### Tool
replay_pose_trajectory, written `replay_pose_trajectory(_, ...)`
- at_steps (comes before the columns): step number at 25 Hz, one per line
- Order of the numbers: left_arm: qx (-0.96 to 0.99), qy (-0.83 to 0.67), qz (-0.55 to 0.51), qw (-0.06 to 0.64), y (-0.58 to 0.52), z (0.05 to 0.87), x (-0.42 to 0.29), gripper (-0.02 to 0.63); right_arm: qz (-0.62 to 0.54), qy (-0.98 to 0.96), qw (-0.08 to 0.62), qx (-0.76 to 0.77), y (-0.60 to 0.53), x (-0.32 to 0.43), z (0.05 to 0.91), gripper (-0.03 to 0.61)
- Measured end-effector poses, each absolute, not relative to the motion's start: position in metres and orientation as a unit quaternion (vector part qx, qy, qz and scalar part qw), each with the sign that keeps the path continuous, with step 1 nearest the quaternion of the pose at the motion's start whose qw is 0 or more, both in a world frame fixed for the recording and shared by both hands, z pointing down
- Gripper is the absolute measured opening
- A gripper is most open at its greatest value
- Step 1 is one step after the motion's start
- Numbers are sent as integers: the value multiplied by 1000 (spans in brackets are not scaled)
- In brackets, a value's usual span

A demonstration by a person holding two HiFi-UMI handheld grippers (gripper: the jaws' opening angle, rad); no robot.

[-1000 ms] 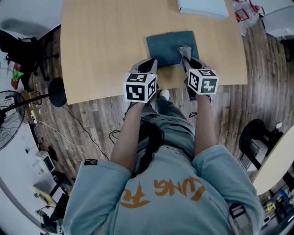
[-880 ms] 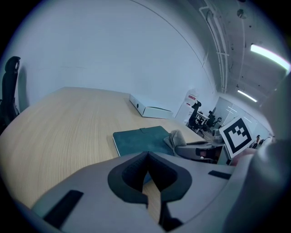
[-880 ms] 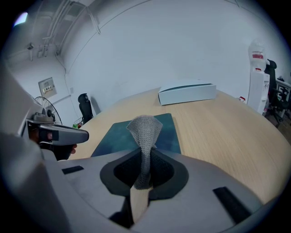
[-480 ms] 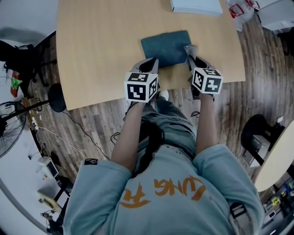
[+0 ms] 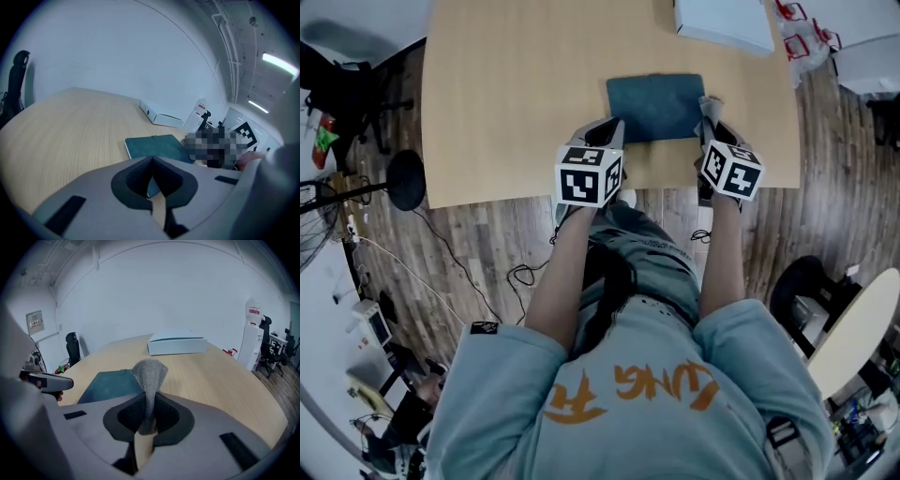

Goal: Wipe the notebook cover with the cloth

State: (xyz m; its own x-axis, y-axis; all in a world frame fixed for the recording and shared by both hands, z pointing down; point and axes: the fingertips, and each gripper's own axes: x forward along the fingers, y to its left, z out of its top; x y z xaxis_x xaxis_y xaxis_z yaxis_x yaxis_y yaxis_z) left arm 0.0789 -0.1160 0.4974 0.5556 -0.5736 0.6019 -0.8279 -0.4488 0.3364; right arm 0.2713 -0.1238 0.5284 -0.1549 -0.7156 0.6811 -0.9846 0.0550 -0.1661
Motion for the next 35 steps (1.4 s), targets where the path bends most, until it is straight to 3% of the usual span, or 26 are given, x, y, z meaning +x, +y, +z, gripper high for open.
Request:
replay_pose_trajectory(18, 770, -517, 170, 333, -125, 494, -22, 18, 276, -818, 233, 447, -162, 88, 510, 31)
replay_pose_trajectory(27, 762, -518, 178, 344, -126, 505, -25, 17, 286, -826, 256, 414, -157, 63, 524, 31)
replay_pose_trajectory(35, 766, -508, 192, 345, -125, 512, -14, 18, 248, -824, 322, 396, -155, 56, 535, 31)
